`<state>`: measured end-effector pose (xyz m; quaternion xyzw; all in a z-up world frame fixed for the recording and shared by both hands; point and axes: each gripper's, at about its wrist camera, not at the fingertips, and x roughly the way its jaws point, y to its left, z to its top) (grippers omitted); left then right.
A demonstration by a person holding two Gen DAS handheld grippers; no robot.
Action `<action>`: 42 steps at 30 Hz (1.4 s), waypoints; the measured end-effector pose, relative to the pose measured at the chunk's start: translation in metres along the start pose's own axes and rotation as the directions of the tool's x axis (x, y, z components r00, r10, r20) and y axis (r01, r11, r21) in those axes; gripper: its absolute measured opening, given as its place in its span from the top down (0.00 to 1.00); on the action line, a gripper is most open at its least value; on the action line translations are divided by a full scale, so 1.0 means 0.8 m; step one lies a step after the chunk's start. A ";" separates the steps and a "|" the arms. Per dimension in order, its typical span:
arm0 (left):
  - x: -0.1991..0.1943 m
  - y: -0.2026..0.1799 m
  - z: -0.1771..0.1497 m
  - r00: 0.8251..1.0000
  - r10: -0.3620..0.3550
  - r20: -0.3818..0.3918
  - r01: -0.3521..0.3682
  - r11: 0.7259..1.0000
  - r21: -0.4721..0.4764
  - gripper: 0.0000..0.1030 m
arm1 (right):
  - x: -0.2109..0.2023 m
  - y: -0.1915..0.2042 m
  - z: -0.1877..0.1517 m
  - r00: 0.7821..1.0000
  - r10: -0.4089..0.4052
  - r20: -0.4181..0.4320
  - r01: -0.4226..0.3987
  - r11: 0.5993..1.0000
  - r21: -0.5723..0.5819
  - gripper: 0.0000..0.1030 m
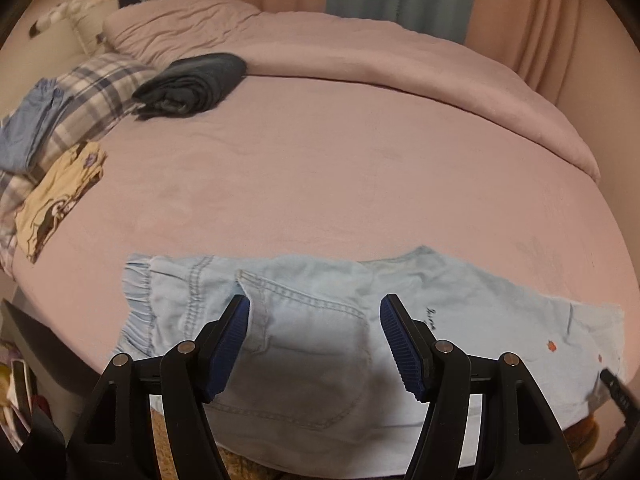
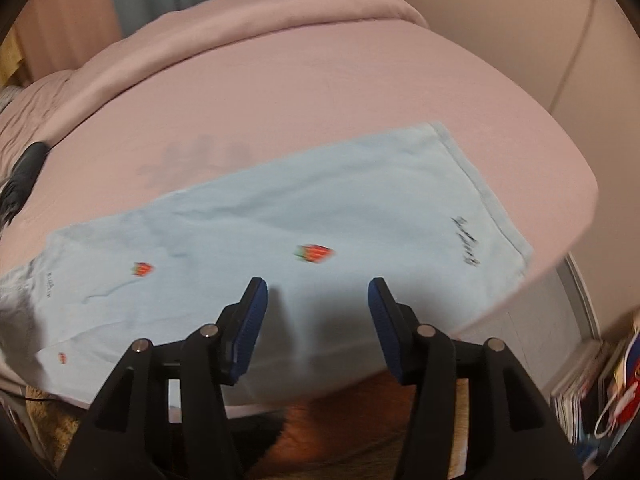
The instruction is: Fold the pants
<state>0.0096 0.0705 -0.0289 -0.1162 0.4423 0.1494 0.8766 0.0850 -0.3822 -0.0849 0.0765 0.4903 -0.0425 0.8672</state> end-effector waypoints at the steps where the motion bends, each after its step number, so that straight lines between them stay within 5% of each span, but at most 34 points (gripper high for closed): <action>1: 0.001 0.005 0.002 1.000 -0.002 -0.007 0.002 1.000 -0.011 0.36 | 0.005 -0.006 -0.001 1.000 -0.002 -0.008 0.002 1.000 0.008 0.50; 9: -0.033 0.017 0.009 1.000 0.010 0.030 -0.010 1.000 -0.006 0.31 | 0.009 -0.024 0.003 0.999 -0.028 -0.026 0.029 0.998 0.051 0.47; 14: -0.050 -0.020 0.006 0.986 -0.162 0.045 0.160 0.986 0.048 0.14 | -0.011 -0.074 -0.003 0.996 -0.085 0.007 0.083 0.981 0.173 0.37; 16: -0.042 -0.045 -0.003 0.973 -0.232 0.005 0.231 0.969 0.090 0.12 | -0.015 -0.099 -0.005 0.995 -0.103 0.017 0.096 0.966 0.239 0.21; 21: 0.008 -0.127 -0.051 0.899 -0.374 -0.227 0.415 0.893 0.173 0.12 | -0.014 -0.137 -0.013 0.993 -0.113 0.027 0.096 0.929 0.357 0.17; 24: 0.032 -0.165 -0.080 0.842 -0.412 -0.348 0.493 0.850 0.185 0.12 | -0.012 -0.144 -0.015 0.994 -0.102 0.036 0.081 0.925 0.371 0.17; 26: 0.044 -0.178 -0.094 0.821 -0.406 -0.402 0.506 0.843 0.182 0.12 | -0.019 -0.144 -0.021 0.993 -0.098 0.060 0.069 0.927 0.369 0.24; 28: 0.056 -0.187 -0.104 0.818 -0.379 -0.433 0.493 0.849 0.187 0.12 | -0.021 -0.144 -0.022 0.993 -0.088 0.080 0.053 0.929 0.366 0.43; 31: 0.064 -0.186 -0.111 0.823 -0.361 -0.439 0.477 0.859 0.188 0.12 | -0.009 -0.138 -0.015 0.993 -0.073 0.089 0.036 0.932 0.359 0.57; 42: 0.057 -0.179 -0.107 0.824 -0.358 -0.439 0.473 0.861 0.186 0.12 | 0.010 -0.145 -0.005 0.996 -0.054 0.064 0.026 0.927 0.374 0.63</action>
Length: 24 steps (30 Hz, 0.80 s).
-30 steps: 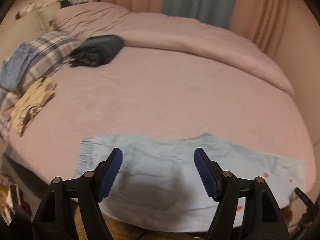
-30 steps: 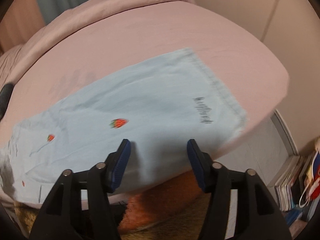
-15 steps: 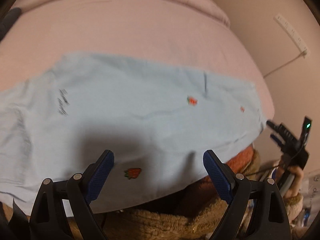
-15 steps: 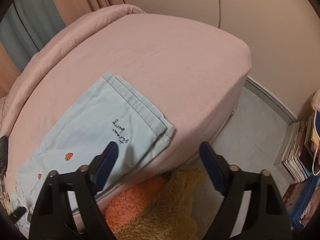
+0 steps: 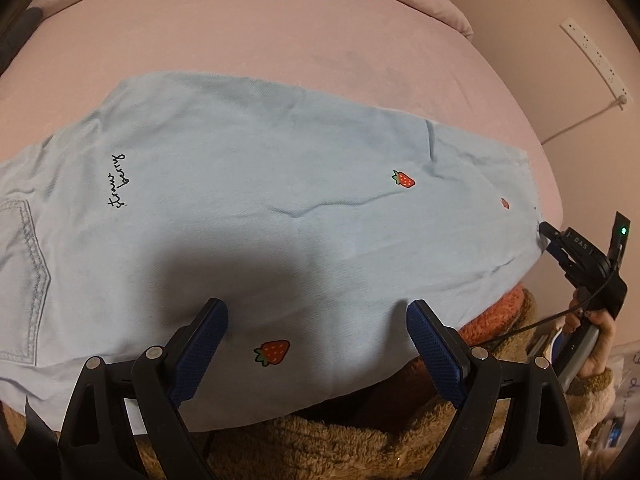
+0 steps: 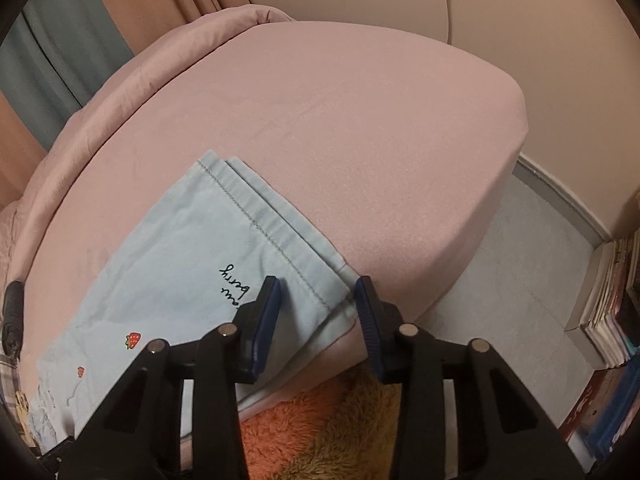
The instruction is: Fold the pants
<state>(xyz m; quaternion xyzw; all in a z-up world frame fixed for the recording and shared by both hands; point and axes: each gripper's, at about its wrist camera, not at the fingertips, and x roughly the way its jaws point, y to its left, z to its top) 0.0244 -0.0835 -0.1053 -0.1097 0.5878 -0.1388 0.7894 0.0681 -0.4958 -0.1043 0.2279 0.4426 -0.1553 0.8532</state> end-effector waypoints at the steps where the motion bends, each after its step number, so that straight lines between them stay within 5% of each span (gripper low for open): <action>1: 0.000 0.000 0.000 1.000 -0.001 0.001 0.001 1.000 -0.002 0.12 | -0.003 0.000 0.001 1.000 0.002 0.006 -0.002 1.000 0.000 0.63; 10: 0.003 0.001 -0.001 1.000 0.006 -0.004 -0.006 1.000 0.000 0.12 | -0.030 0.009 0.005 0.999 0.001 0.042 0.002 0.999 -0.054 0.61; 16: 0.004 -0.002 -0.002 1.000 0.014 -0.003 -0.014 1.000 0.006 0.12 | 0.011 0.007 0.006 0.999 -0.023 -0.047 0.022 0.999 -0.032 0.61; 18: 0.005 -0.004 -0.001 1.000 0.016 -0.004 -0.016 1.000 0.008 0.12 | 0.018 0.007 0.007 0.998 -0.036 -0.043 0.035 0.999 -0.027 0.66; 21: 0.002 -0.007 -0.001 1.000 0.023 -0.006 -0.023 1.000 0.020 0.12 | 0.008 0.010 0.011 0.998 -0.065 0.004 0.065 0.997 -0.041 0.92; 24: -0.003 -0.004 0.000 1.000 -0.002 -0.008 0.002 1.000 0.004 0.12 | -0.015 0.013 0.015 0.997 -0.059 0.058 0.062 0.997 -0.042 0.93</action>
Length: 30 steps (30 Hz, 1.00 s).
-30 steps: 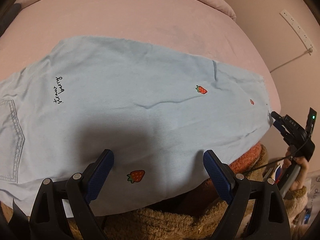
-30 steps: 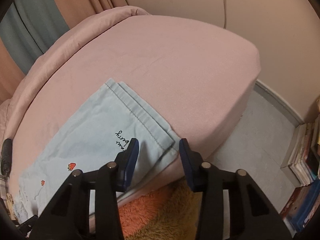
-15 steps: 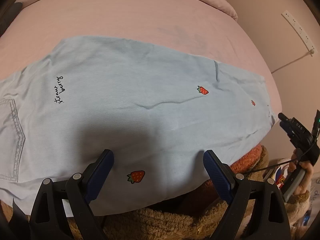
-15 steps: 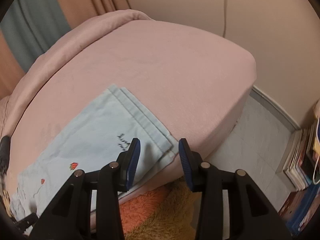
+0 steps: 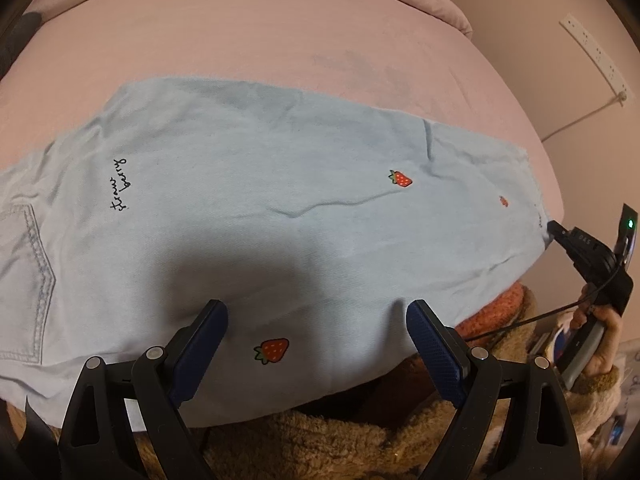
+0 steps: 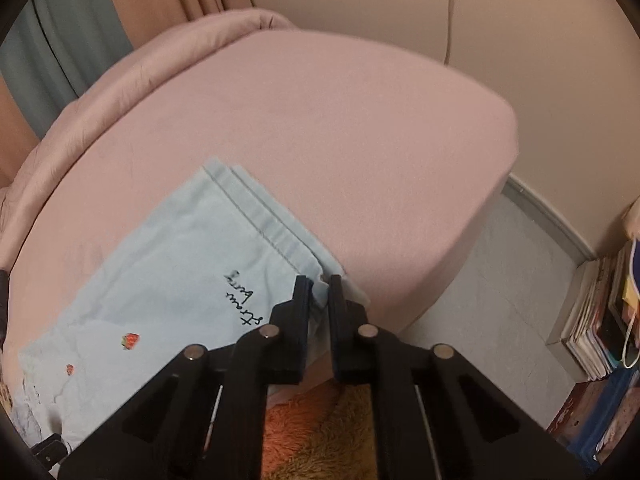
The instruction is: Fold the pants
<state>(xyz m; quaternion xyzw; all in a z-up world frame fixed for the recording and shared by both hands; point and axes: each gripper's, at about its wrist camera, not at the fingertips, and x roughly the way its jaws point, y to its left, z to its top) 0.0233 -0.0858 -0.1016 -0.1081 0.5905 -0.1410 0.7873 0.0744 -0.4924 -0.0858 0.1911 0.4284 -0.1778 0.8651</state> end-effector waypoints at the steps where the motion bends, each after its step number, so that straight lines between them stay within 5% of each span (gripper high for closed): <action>1: -0.004 0.001 0.001 1.000 -0.014 0.003 0.014 1.000 -0.006 0.12 | -0.008 0.000 0.002 1.000 0.004 0.017 -0.004 1.000 0.005 0.93; 8: -0.025 0.004 0.010 0.997 -0.053 0.058 0.053 0.999 -0.001 0.12 | -0.045 -0.008 0.012 0.995 0.029 0.094 -0.032 0.999 0.026 0.93; 14: -0.008 0.035 0.013 1.000 -0.002 0.018 0.003 0.998 -0.056 0.12 | 0.030 -0.020 -0.008 0.996 -0.018 -0.084 0.020 1.000 0.021 0.90; 16: -0.010 0.042 0.014 1.000 0.014 0.017 -0.013 0.998 -0.068 0.12 | 0.031 -0.027 -0.012 0.997 -0.008 -0.072 0.011 0.999 0.044 0.85; 17: -0.012 0.043 0.014 1.000 0.023 0.020 -0.022 0.997 -0.073 0.12 | 0.026 -0.029 -0.008 0.997 -0.014 -0.074 0.017 0.999 0.048 0.81; 19: -0.020 0.048 0.015 0.999 0.027 0.039 -0.023 0.997 -0.079 0.12 | 0.015 -0.038 -0.006 0.997 -0.029 -0.067 0.034 0.997 0.069 0.47; 20: -0.024 0.052 0.017 0.998 0.026 0.049 -0.022 0.996 -0.085 0.12 | 0.009 -0.042 -0.004 0.998 -0.028 -0.052 0.032 0.996 0.086 0.43; 26: -0.027 0.066 0.022 0.996 0.048 0.075 -0.038 0.991 -0.126 0.12 | 0.019 -0.062 -0.017 0.985 0.137 -0.108 -0.112 0.972 0.208 0.42; 28: -0.023 0.067 0.022 0.997 0.044 0.068 -0.034 0.990 -0.139 0.12 | 0.032 -0.051 -0.026 0.970 0.200 -0.137 -0.169 0.963 0.212 0.58; 30: -0.021 0.070 0.019 0.998 0.031 0.058 -0.022 0.989 -0.146 0.12 | 0.035 -0.044 -0.027 0.976 0.179 -0.127 -0.149 0.965 0.216 0.59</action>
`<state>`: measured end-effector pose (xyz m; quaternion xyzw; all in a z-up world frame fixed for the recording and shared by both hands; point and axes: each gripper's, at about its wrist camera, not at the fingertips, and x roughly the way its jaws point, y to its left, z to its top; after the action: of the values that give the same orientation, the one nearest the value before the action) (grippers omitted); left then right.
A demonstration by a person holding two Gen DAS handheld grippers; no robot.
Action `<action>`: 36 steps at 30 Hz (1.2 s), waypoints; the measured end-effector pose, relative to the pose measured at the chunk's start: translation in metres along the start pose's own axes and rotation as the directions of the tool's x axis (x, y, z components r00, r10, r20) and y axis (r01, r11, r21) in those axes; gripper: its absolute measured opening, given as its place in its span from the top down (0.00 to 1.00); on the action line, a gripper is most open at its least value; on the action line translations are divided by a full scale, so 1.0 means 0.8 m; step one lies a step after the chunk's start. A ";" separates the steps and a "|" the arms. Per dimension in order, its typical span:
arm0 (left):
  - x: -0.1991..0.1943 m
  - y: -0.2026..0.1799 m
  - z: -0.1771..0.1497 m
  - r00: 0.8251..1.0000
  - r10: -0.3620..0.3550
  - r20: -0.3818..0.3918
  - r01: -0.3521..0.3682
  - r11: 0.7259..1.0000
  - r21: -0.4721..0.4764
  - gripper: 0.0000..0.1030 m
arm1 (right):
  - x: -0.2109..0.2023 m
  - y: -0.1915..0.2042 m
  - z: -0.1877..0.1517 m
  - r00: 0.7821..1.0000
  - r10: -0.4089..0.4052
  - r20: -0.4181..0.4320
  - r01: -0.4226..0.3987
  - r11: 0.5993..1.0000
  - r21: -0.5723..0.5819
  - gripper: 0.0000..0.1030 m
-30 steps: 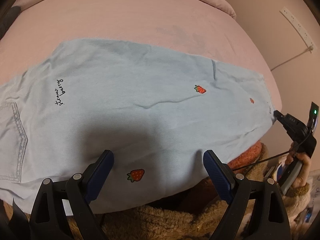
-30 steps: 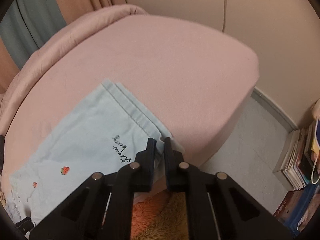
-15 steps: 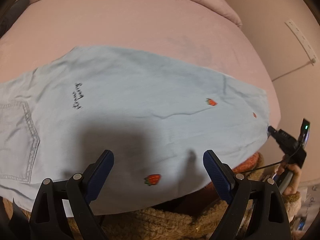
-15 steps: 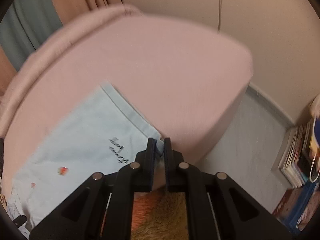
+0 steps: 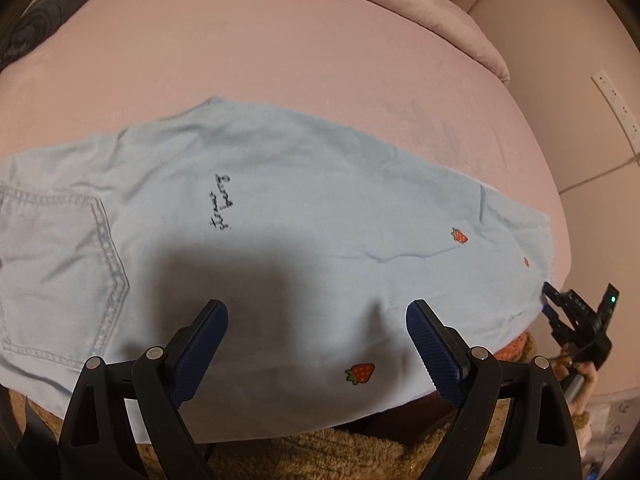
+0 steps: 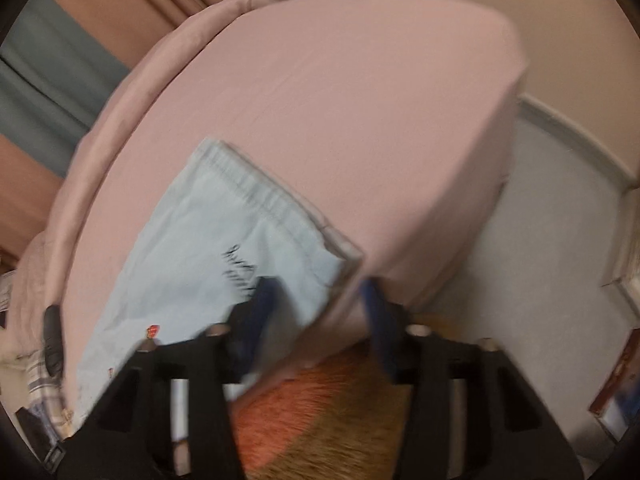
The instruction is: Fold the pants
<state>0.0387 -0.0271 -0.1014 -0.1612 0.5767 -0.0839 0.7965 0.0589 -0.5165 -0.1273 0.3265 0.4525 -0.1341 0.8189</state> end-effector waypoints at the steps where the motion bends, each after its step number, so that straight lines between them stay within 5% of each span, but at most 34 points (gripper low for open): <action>1: -0.001 0.002 -0.001 1.000 0.000 -0.002 0.000 1.000 -0.001 0.12 | -0.002 0.003 0.001 1.000 -0.011 0.002 0.011 1.000 0.001 0.60; 3: -0.006 0.006 -0.003 1.000 0.003 0.005 -0.003 1.000 0.002 0.12 | -0.009 0.009 0.001 0.999 -0.034 0.007 0.034 0.999 0.010 0.69; 5: -0.013 0.013 -0.001 1.000 0.004 0.023 -0.004 1.000 -0.009 0.12 | -0.024 0.023 0.005 0.998 -0.037 0.046 0.037 0.999 -0.017 0.91; 9: -0.026 0.029 0.002 0.998 -0.004 0.060 0.007 0.999 -0.049 0.12 | -0.058 0.067 0.016 0.989 0.032 0.142 -0.018 0.995 -0.097 0.91; 13: -0.044 0.056 0.005 0.995 0.005 0.099 0.005 0.995 -0.098 0.12 | -0.106 0.148 0.007 0.961 0.200 0.194 -0.149 0.957 -0.249 0.91; 16: -0.062 0.081 0.003 0.991 0.024 0.135 -0.003 0.989 -0.147 0.12 | -0.140 0.234 -0.030 0.919 0.357 0.166 -0.249 0.855 -0.455 0.91; 20: -0.082 0.112 -0.001 0.982 0.065 0.176 -0.025 0.975 -0.219 0.12 | -0.146 0.344 -0.124 0.854 0.515 -0.072 -0.426 0.613 -0.665 0.91; 22: -0.088 0.126 -0.004 0.979 0.082 0.186 -0.032 0.966 -0.255 0.12 | -0.119 0.386 -0.180 0.844 0.492 -0.216 -0.480 0.510 -0.714 0.91; 24: -0.089 0.136 -0.008 0.978 0.089 0.186 -0.034 0.959 -0.282 0.12 | -0.077 0.413 -0.239 0.858 0.395 -0.328 -0.492 0.454 -0.743 0.91; 28: -0.084 0.145 -0.014 0.980 0.103 0.169 -0.049 0.954 -0.296 0.12 | 0.026 0.423 -0.314 0.888 0.139 -0.439 -0.452 0.446 -0.773 0.89; 33: -0.082 0.140 -0.018 0.982 0.094 0.162 -0.046 0.959 -0.278 0.12 | -0.008 0.426 -0.295 0.875 0.220 -0.431 -0.482 0.463 -0.744 0.90; 36: -0.087 0.141 -0.017 0.982 0.086 0.170 -0.038 0.963 -0.267 0.12 | -0.043 0.435 -0.296 0.881 0.290 -0.374 -0.465 0.380 -0.799 0.90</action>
<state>-0.0022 0.0984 -0.0833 -0.2542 0.5132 0.0333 0.8191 0.0646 -0.1030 -0.0444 -0.0308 0.4379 0.3341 0.8340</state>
